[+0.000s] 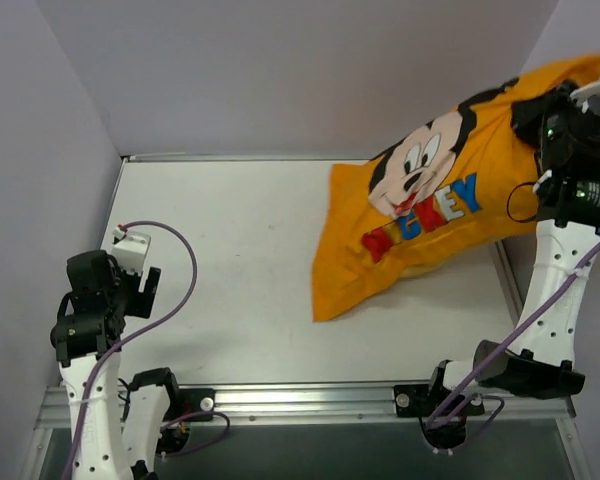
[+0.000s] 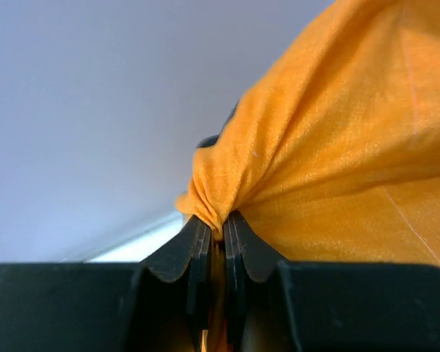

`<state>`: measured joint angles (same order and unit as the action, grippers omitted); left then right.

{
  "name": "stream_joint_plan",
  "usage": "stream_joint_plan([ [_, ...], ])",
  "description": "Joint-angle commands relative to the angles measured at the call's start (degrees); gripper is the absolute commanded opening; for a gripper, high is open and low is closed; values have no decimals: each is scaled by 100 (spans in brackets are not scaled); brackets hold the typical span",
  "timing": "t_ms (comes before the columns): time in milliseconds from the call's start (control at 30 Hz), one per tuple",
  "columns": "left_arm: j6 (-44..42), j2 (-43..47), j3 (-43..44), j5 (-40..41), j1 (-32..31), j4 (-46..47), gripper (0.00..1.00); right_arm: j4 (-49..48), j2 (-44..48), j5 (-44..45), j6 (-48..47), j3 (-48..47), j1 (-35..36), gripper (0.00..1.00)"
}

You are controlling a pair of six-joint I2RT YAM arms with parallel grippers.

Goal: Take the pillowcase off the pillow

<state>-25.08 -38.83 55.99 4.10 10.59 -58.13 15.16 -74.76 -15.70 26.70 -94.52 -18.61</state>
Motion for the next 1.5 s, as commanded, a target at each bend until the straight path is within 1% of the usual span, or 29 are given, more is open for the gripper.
stream_joint_plan([
  [0,-6,-72,272,-40,31,21,94,302,-484,24,-516,-2715,583,0],
  [100,38,-107,325,-199,22,-23,94,638,-1373,-266,-1034,-4481,1725,0],
  [133,56,-125,343,-242,22,-40,94,655,-1479,-171,-1183,-4540,2799,0],
  [200,126,-151,395,-313,31,-84,94,699,-1725,231,-1813,-4157,3834,0],
  [233,144,-160,430,-357,40,-111,94,917,-1839,426,-2043,-3988,4831,0],
  [300,187,-195,527,-479,40,-163,94,1251,-2418,916,-2710,-3672,5741,0],
  [333,196,-204,562,-567,40,-164,94,1610,-2655,1146,-2940,-3383,6190,0],
  [367,197,-221,615,-577,48,-164,94,1761,-3084,1375,-3090,-3215,6968,0],
  [400,240,-239,641,-498,48,-155,94,1797,-3227,1612,-3144,-2995,7281,0],
  [433,275,-257,659,-463,48,-129,94,1415,-3290,1823,-2997,-2193,7510,0],
  [500,311,-292,712,-262,57,-76,94,624,-3098,1633,-2733,-1144,7968,0],
  [533,328,-301,738,-226,57,-76,94,-198,-2984,1310,-2366,-164,8083,0],
  [633,346,-336,870,-199,57,-41,94,-1294,-2588,1237,-2021,967,8531,0],
  [667,329,-345,896,-216,66,-41,94,-1514,-2370,1167,-2011,1614,8784,0],
  [733,285,-388,1010,-321,66,-76,94,-2032,-2158,1035,-2107,2163,8997,0],
  [800,223,-432,1072,-409,66,-111,94,-2139,-1859,632,-2186,2821,9086,0],
  [833,188,-459,1124,-601,66,-128,94,-2166,-1780,439,-2186,2999,9086,4],
  [867,136,-494,1151,-760,66,-172,94,-2105,-1648,306,-2186,3149,9086,15],
  [900,-30,-564,1195,-988,66,-338,94,-2018,-1595,139,-2178,3298,9086,31],
  [933,-128,-608,1300,-1512,66,-426,94,-1764,-1455,103,-2143,3334,9094,65],
  [967,-224,-643,1353,-1796,66,-532,94,-1640,-1349,129,-2108,3344,9103,82],
  [1000,-399,-722,1397,-2086,66,-733,94,-1534,-1191,268,-1994,3352,9112,93],
  [1067,-620,-793,1476,-2901,57,-901,94,-1350,-656,445,-1871,3326,9121,99],
  [1167,-1059,-881,1424,-3658,22,-1042,94,-1112,29,464,-1703,3221,8937,100],
  [1233,-1095,-951,1336,-3837,-48,-920,94,-866,277,-61,-1572,3203,8674,100],
  [1267,-1061,-977,1292,-3838,-179,-841,94,-796,522,-117,-1467,3229,8307,100],
  [1367,-789,-1223,1152,-3304,-635,-498,94,-620,883,48,-774,3527,7489,100],
  [1400,-666,-1389,1099,-3032,-1124,-298,94,-602,919,85,-606,3624,6903,100],
  [1467,-560,-1566,906,-2074,-1611,-7,94,-575,894,381,-203,3878,6416,100],
])
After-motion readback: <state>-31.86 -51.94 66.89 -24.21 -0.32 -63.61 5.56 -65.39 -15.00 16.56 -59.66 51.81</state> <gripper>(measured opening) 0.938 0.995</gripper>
